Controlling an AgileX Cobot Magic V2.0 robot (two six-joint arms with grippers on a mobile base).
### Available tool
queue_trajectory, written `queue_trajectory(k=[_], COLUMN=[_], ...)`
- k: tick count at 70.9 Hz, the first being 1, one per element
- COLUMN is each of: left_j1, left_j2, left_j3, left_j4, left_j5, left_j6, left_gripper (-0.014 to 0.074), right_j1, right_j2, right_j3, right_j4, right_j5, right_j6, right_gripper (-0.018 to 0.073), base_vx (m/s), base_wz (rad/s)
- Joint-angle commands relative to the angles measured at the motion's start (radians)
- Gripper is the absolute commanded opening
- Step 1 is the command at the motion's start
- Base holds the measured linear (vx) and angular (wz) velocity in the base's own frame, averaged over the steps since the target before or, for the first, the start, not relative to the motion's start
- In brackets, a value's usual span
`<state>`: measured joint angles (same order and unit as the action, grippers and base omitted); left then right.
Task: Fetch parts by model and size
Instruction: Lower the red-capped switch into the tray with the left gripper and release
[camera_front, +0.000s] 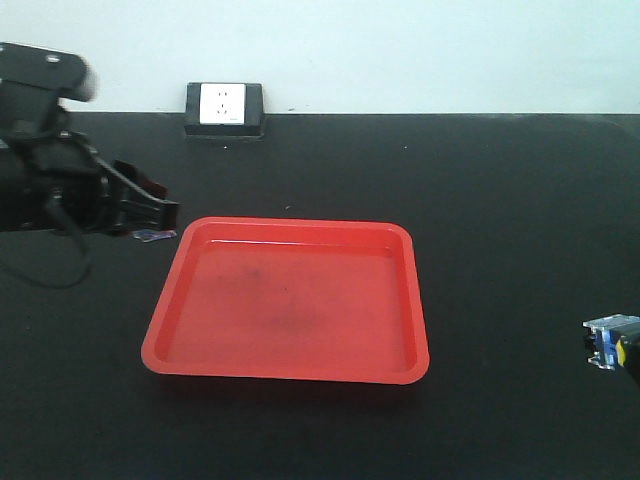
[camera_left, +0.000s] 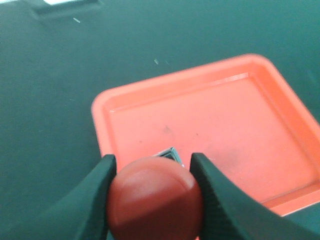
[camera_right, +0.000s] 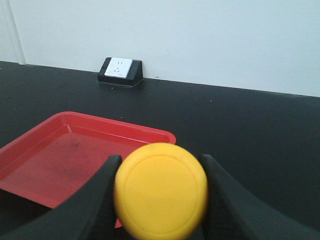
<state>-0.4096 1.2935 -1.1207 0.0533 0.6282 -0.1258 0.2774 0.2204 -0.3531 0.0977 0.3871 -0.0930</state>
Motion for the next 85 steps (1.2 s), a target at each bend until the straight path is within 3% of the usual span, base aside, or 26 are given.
queue_trajectory(k=[1, 56, 71, 85], left_j1=[-0.015, -0.017, -0.017, -0.017], left_j2=[0.054, 0.499, 0.545, 0.541], left_j3=[-0.066, -0.174, -0.174, -0.183], left_j4=[-0.017, -0.007, -0.007, -0.007], left_j5=[-0.037, -0.017, 0.007, -0.003], left_j6=[0.033, 0.029, 0.029, 0.013], left_gripper=[0.0038, 0.01, 0.0247, 0.0477], right_j1=[-0.003, -0.003, -0.003, -0.003], right_j2=[0.01, 0.01, 0.01, 0.01], right_j3=[-0.03, -0.03, -0.03, -0.03], right_j4=[0.001, 0.001, 0.001, 0.001], right_j5=[-0.081, -0.081, -0.081, -0.081], right_j6=[-0.003, -0.003, -0.003, -0.003], right_gripper=[-0.001, -0.001, -0.001, -0.001], base_vx=[0.0, 0.0, 0.0, 0.0], base_wz=[0.0, 0.0, 0.0, 0.0])
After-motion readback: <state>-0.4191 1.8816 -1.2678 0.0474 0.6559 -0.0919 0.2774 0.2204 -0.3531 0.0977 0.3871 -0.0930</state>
